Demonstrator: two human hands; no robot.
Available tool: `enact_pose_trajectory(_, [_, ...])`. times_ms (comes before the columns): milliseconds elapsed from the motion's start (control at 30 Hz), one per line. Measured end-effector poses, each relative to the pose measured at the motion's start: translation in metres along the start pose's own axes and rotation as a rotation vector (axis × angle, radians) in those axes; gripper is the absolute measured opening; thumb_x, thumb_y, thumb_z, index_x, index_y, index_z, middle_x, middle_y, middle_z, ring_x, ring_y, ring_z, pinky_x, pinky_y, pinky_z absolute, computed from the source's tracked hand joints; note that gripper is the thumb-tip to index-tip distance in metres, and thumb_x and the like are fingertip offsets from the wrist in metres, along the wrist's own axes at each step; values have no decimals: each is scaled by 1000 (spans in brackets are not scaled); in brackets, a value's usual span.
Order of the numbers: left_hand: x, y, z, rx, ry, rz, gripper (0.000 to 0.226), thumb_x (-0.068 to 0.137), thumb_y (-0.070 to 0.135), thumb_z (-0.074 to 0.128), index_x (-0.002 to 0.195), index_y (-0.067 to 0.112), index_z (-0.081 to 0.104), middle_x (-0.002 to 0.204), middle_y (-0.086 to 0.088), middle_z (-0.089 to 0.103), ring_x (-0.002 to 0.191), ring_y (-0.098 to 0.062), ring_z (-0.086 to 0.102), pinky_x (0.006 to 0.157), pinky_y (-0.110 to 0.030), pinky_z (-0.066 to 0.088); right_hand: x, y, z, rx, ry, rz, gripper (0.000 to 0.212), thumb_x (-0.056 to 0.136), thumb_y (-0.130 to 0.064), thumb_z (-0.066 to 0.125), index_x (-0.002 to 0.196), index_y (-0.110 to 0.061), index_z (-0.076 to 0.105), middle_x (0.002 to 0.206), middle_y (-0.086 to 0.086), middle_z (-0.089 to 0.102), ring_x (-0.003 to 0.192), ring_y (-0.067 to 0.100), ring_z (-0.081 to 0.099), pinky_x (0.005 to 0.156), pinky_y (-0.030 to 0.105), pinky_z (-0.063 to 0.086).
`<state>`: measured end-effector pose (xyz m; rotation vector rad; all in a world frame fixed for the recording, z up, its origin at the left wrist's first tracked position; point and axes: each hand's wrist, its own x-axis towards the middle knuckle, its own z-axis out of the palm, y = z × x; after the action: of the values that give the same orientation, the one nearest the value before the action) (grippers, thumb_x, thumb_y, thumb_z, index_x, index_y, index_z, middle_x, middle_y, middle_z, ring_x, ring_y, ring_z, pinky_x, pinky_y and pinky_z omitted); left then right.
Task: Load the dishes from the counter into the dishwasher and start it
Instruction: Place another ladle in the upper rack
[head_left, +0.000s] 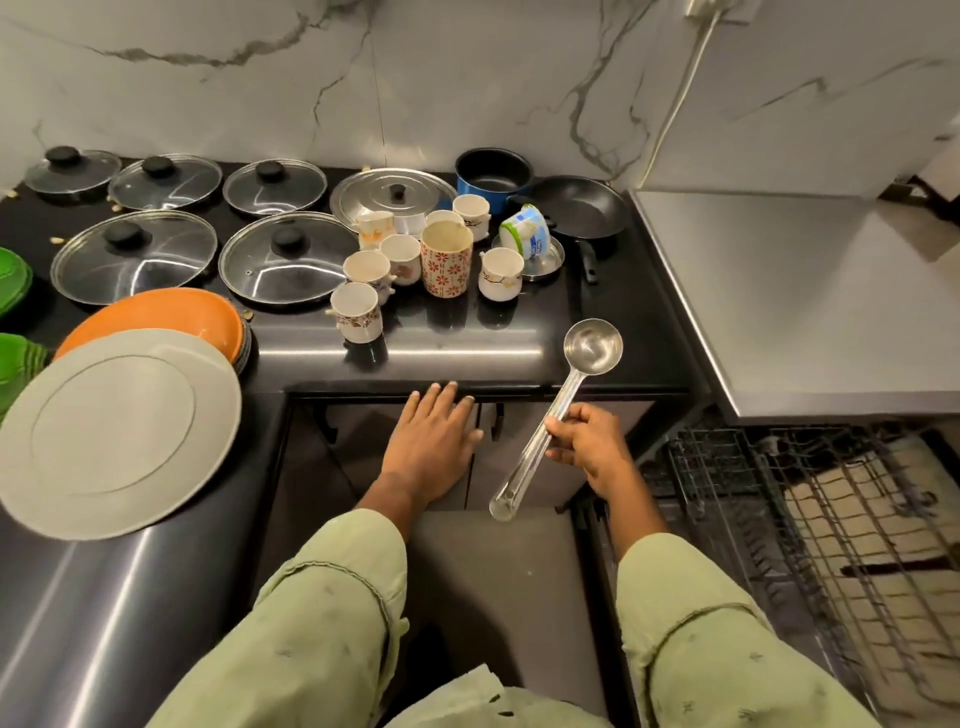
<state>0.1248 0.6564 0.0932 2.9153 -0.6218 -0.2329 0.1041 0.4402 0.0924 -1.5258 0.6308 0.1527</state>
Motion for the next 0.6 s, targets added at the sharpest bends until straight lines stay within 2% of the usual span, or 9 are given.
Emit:
enact_pose_trajectory(167, [-31, 52, 4, 1, -3, -21, 58, 106, 45, 30, 157, 20, 20, 166, -5, 12, 153, -22, 5, 124, -39, 1, -22, 19, -44, -23, -67, -9, 13, 89, 2, 65, 97, -8, 64, 83, 8, 67, 76, 21, 68, 63, 34, 57])
enact_pose_trajectory(267, [-57, 81, 12, 14, 12, -61, 57, 106, 43, 31, 157, 20, 22, 165, -7, 14, 153, -24, 7, 125, -41, 4, -36, 35, -70, -63, -111, 22, 2, 94, -8, 63, 96, -9, 64, 83, 7, 69, 73, 20, 69, 62, 33, 56])
enact_pose_trajectory(367, [-88, 116, 27, 28, -21, -74, 56, 106, 41, 30, 157, 20, 22, 165, -6, 14, 153, -24, 8, 125, -41, 5, -54, 55, -98, -81, -136, 30, 7, 95, -14, 63, 90, -9, 65, 79, 7, 69, 67, 17, 66, 59, 31, 54])
enact_pose_trajectory(500, [-123, 156, 47, 6, -13, -110, 57, 105, 42, 33, 157, 20, 22, 165, -6, 16, 153, -25, 10, 123, -41, 4, -86, 77, -129, -102, -170, 8, 12, 93, -6, 63, 82, -8, 62, 67, 3, 64, 52, 9, 62, 52, 25, 53])
enact_pose_trajectory(600, [-151, 183, 59, -8, -10, -138, 60, 105, 44, 34, 158, 21, 18, 165, -5, 14, 153, -25, 9, 123, -40, 3, -108, 94, -150, -94, -183, 6, 9, 91, -1, 64, 86, -8, 61, 68, 4, 63, 50, 9, 60, 52, 26, 54])
